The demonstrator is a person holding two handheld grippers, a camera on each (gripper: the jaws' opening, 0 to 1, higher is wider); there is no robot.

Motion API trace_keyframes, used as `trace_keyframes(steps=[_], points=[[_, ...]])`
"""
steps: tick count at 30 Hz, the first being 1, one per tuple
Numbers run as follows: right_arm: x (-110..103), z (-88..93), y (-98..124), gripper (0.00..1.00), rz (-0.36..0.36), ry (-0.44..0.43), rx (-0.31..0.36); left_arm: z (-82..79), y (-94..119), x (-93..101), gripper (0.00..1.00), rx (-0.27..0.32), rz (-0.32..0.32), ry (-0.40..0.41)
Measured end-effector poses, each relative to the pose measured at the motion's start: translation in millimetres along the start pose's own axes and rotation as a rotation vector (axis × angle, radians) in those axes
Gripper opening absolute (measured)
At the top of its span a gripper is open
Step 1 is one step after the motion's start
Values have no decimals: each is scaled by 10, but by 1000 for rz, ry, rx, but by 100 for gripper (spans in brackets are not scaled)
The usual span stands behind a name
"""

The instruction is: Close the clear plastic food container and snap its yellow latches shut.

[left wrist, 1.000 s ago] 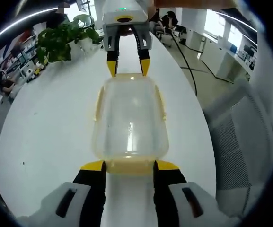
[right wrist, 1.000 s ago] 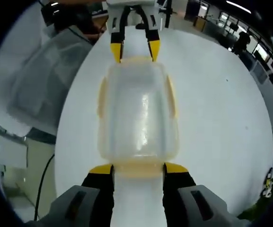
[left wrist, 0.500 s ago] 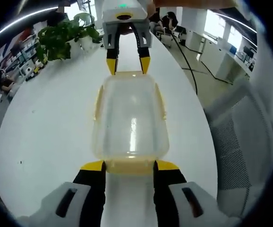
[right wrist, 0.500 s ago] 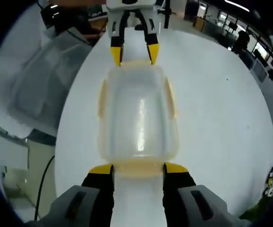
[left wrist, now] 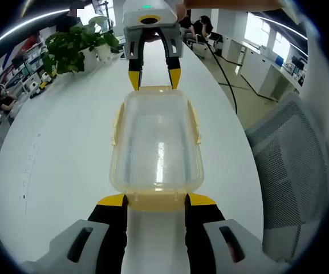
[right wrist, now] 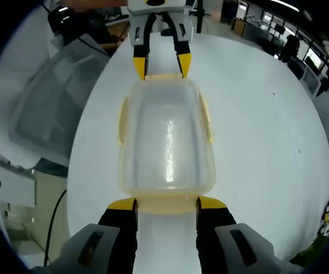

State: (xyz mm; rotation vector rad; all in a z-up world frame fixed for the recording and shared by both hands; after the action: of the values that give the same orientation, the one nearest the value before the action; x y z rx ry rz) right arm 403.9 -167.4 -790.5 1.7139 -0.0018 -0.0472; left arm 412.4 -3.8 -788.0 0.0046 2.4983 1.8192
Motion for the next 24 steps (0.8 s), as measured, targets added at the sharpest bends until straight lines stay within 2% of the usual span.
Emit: trace_keyframes(steps=[12,14,16,17,19,24], points=[[-56,13,-9,40,-6,-12,0,6,8,15,40,-1,0,-11],[-83,22,-18,43,-16,-20,-8,40,7,-1,47,-16,-12,-16],[-92,31,-20,50,-9,-29,-12,43,22,-35,60,-3,-34,-9],[-100,35,-15,51,-11,-32,-10,46,36,-44,62,3,-39,-8],[-105,58,6,50,-8,-41,-8,62,79,-22,58,9,-18,5],[-101,90,68,52,3,-67,2,108,103,-28,58,5,-23,12]])
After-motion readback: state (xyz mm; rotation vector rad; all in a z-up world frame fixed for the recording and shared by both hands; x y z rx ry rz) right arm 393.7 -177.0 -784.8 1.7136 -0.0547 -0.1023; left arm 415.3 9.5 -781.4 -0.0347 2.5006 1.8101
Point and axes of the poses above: the point that each gripper's makers call its tool centre point, and the gripper's own axes: y roughly backward along the fingers, x roughly to its right, z roughly out of its underside, the point moved 1 cm from there along y, roughly backward along the fingers, and after that the axes turned 15 degrees about -x, right-handed, at the moved point
